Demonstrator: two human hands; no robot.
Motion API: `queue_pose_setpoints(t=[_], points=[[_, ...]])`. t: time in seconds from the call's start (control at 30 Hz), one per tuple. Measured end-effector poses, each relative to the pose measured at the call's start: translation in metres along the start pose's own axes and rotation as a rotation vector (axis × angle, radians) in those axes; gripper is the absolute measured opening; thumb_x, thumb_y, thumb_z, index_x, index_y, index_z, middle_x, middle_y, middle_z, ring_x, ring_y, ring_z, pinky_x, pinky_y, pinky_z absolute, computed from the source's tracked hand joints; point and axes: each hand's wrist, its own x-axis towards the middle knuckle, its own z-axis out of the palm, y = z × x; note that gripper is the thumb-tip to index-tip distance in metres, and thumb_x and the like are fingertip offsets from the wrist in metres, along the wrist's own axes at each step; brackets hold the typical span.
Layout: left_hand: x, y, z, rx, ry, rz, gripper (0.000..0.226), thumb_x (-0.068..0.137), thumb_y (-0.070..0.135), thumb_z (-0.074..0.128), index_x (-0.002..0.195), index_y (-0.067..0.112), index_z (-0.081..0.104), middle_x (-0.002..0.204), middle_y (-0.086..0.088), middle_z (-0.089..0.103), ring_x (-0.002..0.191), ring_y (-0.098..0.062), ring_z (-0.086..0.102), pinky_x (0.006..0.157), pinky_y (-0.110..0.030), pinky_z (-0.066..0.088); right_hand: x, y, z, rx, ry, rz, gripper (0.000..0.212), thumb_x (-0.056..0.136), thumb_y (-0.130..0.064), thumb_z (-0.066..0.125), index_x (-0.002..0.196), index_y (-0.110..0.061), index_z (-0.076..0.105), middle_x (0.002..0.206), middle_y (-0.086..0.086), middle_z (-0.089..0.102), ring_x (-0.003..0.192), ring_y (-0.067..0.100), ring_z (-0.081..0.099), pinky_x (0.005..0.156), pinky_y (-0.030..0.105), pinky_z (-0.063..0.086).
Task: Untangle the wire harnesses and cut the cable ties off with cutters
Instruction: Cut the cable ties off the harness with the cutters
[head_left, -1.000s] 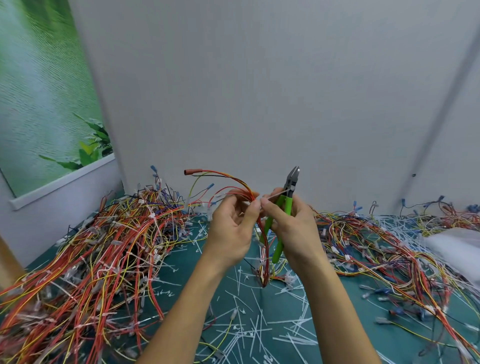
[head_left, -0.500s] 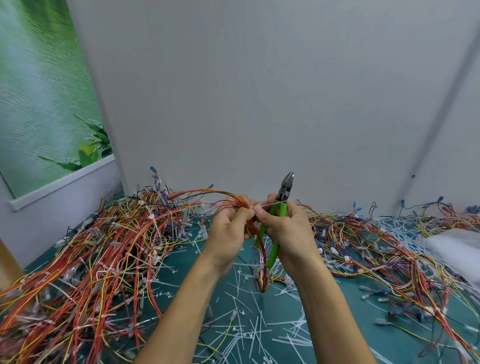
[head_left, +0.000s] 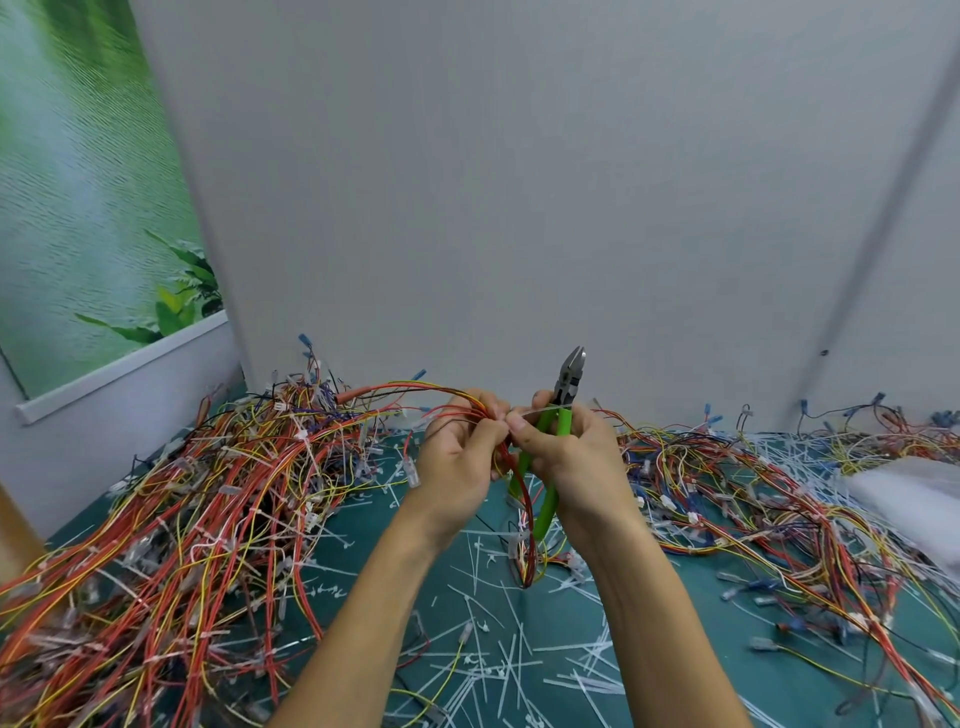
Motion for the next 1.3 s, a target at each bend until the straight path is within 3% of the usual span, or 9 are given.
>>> queue_pose_setpoints(t=[0.1,0.2,0.43,0.53,0.63,0.7,1.07,1.2,1.3], points=[[-0.001,-0.001,0.000,-0.081,-0.045,0.048,0.010,0.092,0.002,0.049,0.088,0.011,0.047,0.080,0.003,0.061,0.081,-0.011,0.065,0.059,-0.017,0.049,-0.001,0.001,0.001,0.074,0.002,0.042,0.022,0.087,0.001,0.074,0.099,-0.012,0.061,0.080,0.006,0.073,0.067,0.020,0.070,0.052,0.036,0.055],[-0.001,-0.001,-0.001,-0.142,-0.049,0.069,0.007,0.089,0.005,0.049,0.088,0.011,0.045,0.083,-0.001,0.056,0.095,-0.023,0.063,0.073,-0.024,0.055,-0.001,0.001,0.003,0.127,-0.023,0.058,0.024,0.085,0.004,0.074,0.100,-0.009,0.061,0.083,0.010,0.072,0.074,0.025,0.072,0.059,0.037,0.058],[0.000,-0.004,-0.011,-0.092,-0.105,-0.006,0.019,0.086,0.009,0.063,0.105,0.011,0.065,0.106,-0.027,0.066,0.087,-0.029,0.054,0.057,-0.023,0.043,0.001,-0.006,0.002,0.261,-0.031,0.159,0.026,0.084,0.005,0.071,0.099,-0.010,0.055,0.087,0.014,0.071,0.068,0.028,0.068,0.054,0.042,0.055],[0.002,-0.007,-0.008,-0.091,-0.069,0.021,0.020,0.087,0.012,0.075,0.106,0.017,0.075,0.103,-0.014,0.073,0.074,-0.022,0.057,0.060,-0.022,0.049,0.003,-0.008,0.000,0.417,-0.103,0.219,0.031,0.082,0.001,0.068,0.105,-0.009,0.050,0.098,0.021,0.069,0.068,0.030,0.061,0.054,0.038,0.052],[0.003,-0.007,-0.007,-0.041,-0.029,0.058,0.027,0.088,0.016,0.071,0.114,0.008,0.072,0.094,-0.008,0.073,0.057,-0.014,0.052,0.058,-0.021,0.050,0.002,-0.010,0.000,0.457,-0.196,0.269,0.009,0.085,-0.003,0.064,0.082,-0.010,0.068,0.080,0.016,0.063,0.059,0.031,0.059,0.057,0.037,0.054],[0.003,-0.007,-0.008,-0.014,0.002,0.072,0.030,0.087,0.018,0.071,0.114,0.007,0.071,0.090,-0.008,0.073,0.053,-0.013,0.052,0.053,-0.021,0.049,0.002,-0.009,0.000,0.472,-0.212,0.294,0.022,0.087,-0.004,0.062,0.070,-0.012,0.072,0.076,0.014,0.060,0.057,0.031,0.059,0.059,0.037,0.054],[0.005,-0.001,-0.018,0.117,0.079,0.147,0.025,0.088,0.021,0.074,0.112,0.013,0.075,0.091,-0.007,0.078,0.066,-0.006,0.067,0.058,-0.017,0.050,0.008,-0.001,0.005,0.720,0.002,0.387,0.010,0.092,-0.001,0.059,0.099,-0.007,0.055,0.088,0.010,0.062,0.074,0.014,0.058,0.059,0.034,0.061],[0.005,0.001,-0.021,0.170,0.041,0.158,0.021,0.091,0.022,0.072,0.112,0.020,0.075,0.091,-0.008,0.078,0.086,-0.022,0.075,0.079,-0.029,0.059,0.011,0.001,0.001,0.710,0.076,0.313,0.010,0.099,-0.002,0.055,0.091,-0.008,0.056,0.080,0.007,0.061,0.066,0.012,0.058,0.092,0.041,0.057],[0.003,0.002,-0.016,0.201,0.014,0.193,0.020,0.092,0.018,0.070,0.112,0.021,0.073,0.090,-0.004,0.077,0.085,-0.014,0.074,0.081,-0.022,0.056,0.012,0.001,-0.002,0.649,0.098,0.247,0.011,0.100,-0.003,0.055,0.095,-0.012,0.056,0.076,0.005,0.063,0.064,0.011,0.057,0.091,0.040,0.056]])
